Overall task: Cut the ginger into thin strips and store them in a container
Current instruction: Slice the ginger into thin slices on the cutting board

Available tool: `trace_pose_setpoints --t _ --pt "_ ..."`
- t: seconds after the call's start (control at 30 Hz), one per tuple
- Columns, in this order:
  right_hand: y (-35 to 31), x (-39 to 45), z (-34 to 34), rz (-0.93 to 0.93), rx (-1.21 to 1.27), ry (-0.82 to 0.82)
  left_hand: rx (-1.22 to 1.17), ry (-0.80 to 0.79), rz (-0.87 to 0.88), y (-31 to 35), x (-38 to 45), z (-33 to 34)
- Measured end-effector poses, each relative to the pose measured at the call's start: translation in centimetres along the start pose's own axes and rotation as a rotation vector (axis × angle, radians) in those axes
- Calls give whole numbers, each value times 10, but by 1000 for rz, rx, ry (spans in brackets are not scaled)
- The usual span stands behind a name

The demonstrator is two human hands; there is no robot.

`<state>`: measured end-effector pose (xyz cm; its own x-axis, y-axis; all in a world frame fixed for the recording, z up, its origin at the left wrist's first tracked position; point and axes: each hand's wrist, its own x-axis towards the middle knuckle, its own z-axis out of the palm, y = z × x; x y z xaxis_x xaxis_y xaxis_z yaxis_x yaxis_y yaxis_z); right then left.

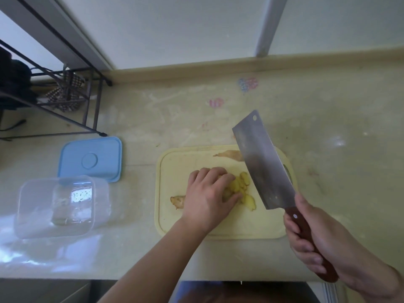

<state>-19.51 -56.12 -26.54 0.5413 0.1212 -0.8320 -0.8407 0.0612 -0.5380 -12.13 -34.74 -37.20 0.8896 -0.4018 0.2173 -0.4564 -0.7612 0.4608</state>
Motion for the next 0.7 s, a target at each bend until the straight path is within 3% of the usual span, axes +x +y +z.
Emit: trace_pose_setpoints --t 0.3,0.4,0.7 --pt "13 -6 34 -47 -312 18 -110 127 12 -13 -29 -26" --pt "24 2 45 -123 -483 82 -123 89 55 -19 -37 -23" --pt "37 16 49 -125 -584 112 -133 104 92 -20 -36 -12"
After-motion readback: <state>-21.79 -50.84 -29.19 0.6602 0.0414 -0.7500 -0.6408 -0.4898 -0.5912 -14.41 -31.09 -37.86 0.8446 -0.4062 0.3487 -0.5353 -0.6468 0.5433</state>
